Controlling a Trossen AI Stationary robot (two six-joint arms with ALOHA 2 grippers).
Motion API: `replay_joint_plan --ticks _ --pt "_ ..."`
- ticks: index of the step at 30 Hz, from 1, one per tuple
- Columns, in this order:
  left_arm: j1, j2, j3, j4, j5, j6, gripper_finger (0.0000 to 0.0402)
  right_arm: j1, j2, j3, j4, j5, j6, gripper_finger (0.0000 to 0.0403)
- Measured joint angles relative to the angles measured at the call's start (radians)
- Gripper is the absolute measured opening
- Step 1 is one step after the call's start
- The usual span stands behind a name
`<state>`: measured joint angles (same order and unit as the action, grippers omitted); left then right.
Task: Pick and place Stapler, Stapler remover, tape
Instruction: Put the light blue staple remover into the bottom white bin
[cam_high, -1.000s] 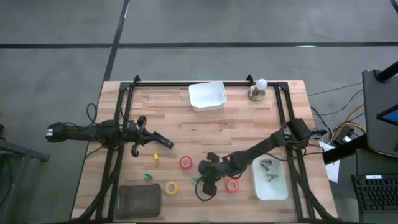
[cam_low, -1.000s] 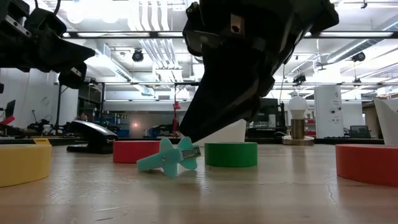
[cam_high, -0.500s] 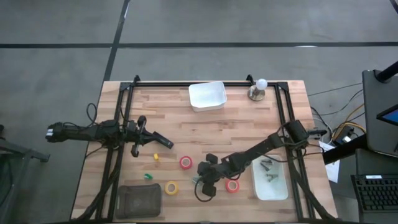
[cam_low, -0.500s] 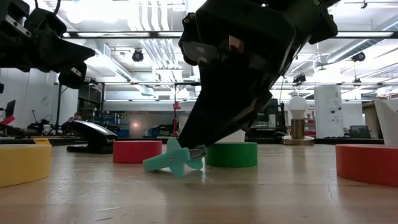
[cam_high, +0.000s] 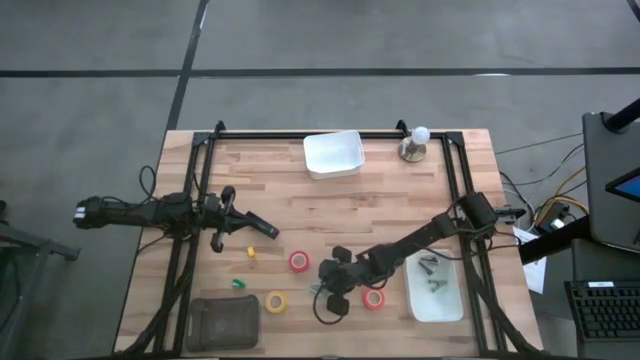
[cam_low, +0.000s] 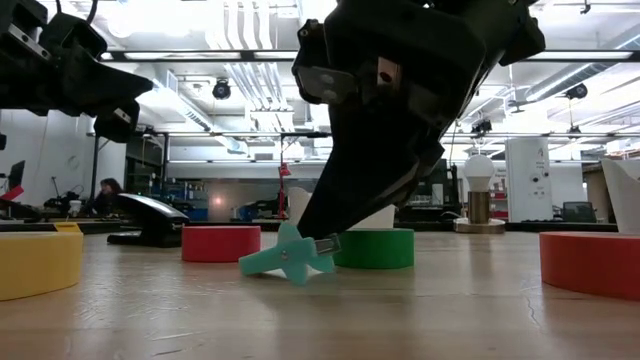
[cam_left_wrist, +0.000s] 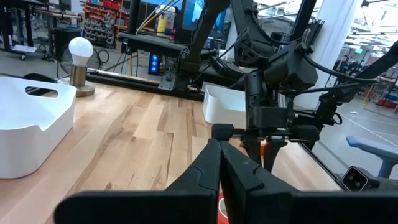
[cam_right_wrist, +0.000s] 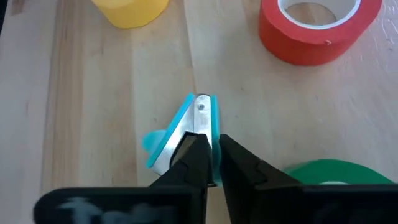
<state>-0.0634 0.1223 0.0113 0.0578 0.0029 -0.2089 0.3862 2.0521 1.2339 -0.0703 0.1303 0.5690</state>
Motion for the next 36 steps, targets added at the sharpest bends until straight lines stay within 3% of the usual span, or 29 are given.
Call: replay_joint_plan --ticks 10,21,27,36 --pt "0.000 0.000 0.000 0.000 0.000 0.000 0.0007 0.000 -0.059 -0.002 -0.060 0.000 -0.050 0.0009" --pt "0.000 0.002 0.000 -0.003 0.000 0.000 0.0007 0.025 -0.216 -0.002 -0.286 0.029 -0.047 0.0008" --pt "0.000 0.005 0.000 -0.007 0.000 0.000 0.0007 0.070 -0.327 -0.003 -0.491 0.067 0.034 0.0008" --pt "0.000 0.006 0.000 -0.008 0.000 0.000 0.0007 0.194 -0.500 -0.006 -0.827 0.221 0.305 0.0008"
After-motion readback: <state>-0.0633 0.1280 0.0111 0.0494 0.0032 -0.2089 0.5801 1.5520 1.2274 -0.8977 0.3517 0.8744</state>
